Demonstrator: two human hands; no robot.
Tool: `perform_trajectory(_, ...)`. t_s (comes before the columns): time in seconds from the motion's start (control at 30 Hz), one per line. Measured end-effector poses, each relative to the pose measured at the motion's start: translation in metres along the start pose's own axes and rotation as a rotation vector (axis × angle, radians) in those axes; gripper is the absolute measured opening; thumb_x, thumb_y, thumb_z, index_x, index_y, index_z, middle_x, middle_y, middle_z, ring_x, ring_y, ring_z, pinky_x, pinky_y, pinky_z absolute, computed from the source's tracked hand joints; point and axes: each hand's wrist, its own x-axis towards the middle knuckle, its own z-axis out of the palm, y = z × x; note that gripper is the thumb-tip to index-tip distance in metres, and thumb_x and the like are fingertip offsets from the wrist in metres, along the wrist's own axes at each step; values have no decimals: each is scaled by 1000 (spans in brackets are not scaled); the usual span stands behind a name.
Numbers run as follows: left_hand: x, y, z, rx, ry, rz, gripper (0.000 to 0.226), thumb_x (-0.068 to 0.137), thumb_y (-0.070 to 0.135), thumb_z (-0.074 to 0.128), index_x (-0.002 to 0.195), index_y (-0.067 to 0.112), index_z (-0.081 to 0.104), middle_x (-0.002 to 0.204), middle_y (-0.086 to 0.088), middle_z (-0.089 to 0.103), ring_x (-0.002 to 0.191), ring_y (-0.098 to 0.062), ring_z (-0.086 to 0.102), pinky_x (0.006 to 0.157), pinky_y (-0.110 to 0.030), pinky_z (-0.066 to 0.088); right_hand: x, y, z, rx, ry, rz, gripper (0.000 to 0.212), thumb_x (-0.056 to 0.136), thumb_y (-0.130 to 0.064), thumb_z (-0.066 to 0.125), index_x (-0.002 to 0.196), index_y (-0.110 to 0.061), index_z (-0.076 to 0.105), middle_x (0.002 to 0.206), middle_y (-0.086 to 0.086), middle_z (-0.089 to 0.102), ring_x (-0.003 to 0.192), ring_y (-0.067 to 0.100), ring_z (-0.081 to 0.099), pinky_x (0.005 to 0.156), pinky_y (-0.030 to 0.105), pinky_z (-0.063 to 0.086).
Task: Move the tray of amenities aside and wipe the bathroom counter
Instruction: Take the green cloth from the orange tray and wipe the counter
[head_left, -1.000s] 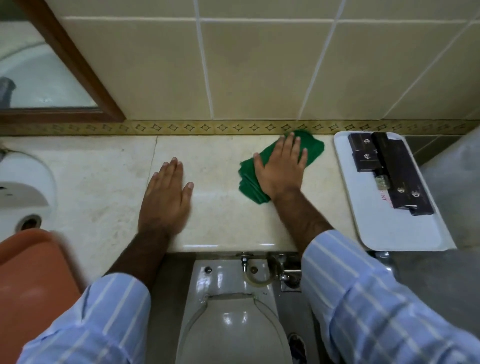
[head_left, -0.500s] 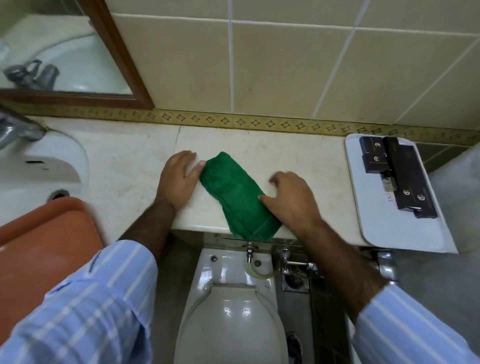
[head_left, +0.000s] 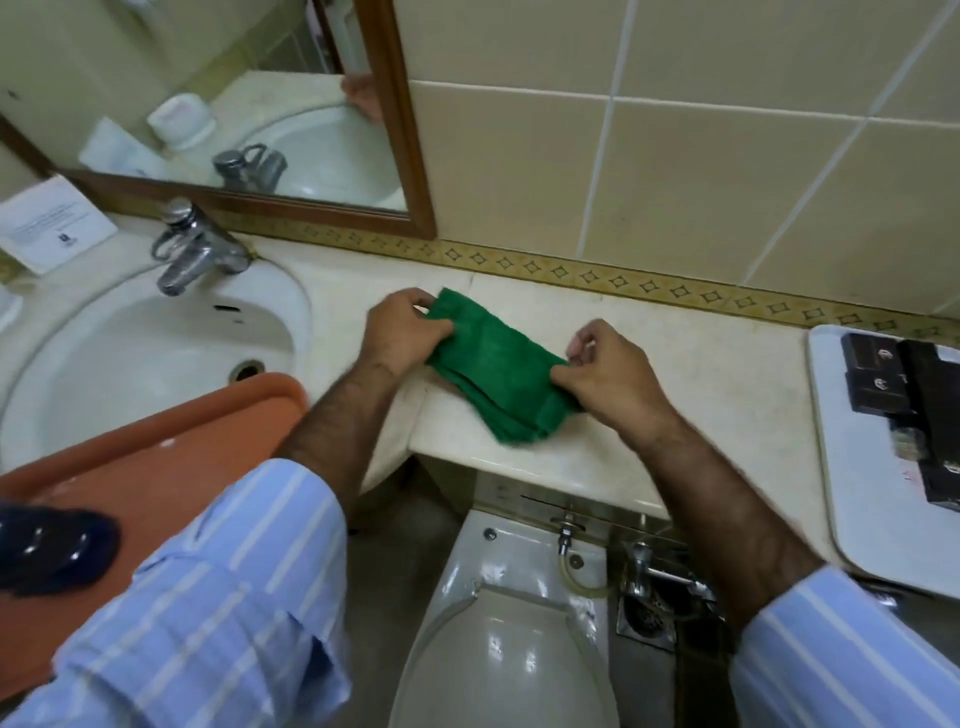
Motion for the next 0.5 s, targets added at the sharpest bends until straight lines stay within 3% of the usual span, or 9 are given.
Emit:
perform_trajectory(0.13,45,0,-54,111,218,23,47,78,27,84,121,14,71,120,-10,74,107,-26,71,98,-35,58,27,-41,55,14,128,-364,12,90,-12,75,101,-14,73,118,2,64,109,12,57,101,27,50)
perform_trajectory(0.23,68,-4,-67,361,346,101,64,79,30,84,133,6,58,139,-19,57,127,-36,57,107,-40,47,51,-56,90,-147,47,-382,27,95,-25,69,116,-10,75,135,6,58,122,20,57,107,24,42)
perform_trajectory(0.3,74,-14,-59,558,294,141,66,82,28,82,137,6,52,146,-20,46,133,-40,48,110,-45,45,60,-53,109,-519,-66,-391,47,100,-42,57,133,-10,67,159,5,42,148,28,35,122,41,31)
perform_trajectory(0.37,73,-30,-42,661,81,161,55,93,27,71,139,5,53,145,-21,48,132,-39,50,110,-46,45,63,-42,118,-758,-137,-437,54,104,-47,45,143,-13,58,166,2,35,157,24,19,127,52,15)
perform_trajectory(0.43,67,-50,-25,683,-32,172,46,103,28,54,142,3,50,147,-21,48,133,-38,50,111,-46,44,62,-29,123,-782,-148,-468,58,106,-45,39,153,-12,46,167,4,35,157,22,22,128,50,11)
perform_trajectory(0.5,64,-63,-15,719,15,220,45,106,27,42,144,3,46,150,-21,44,136,-40,47,112,-47,42,59,-22,123,-801,-175,-485,66,106,-46,37,161,-9,31,172,6,23,159,21,15,129,48,8)
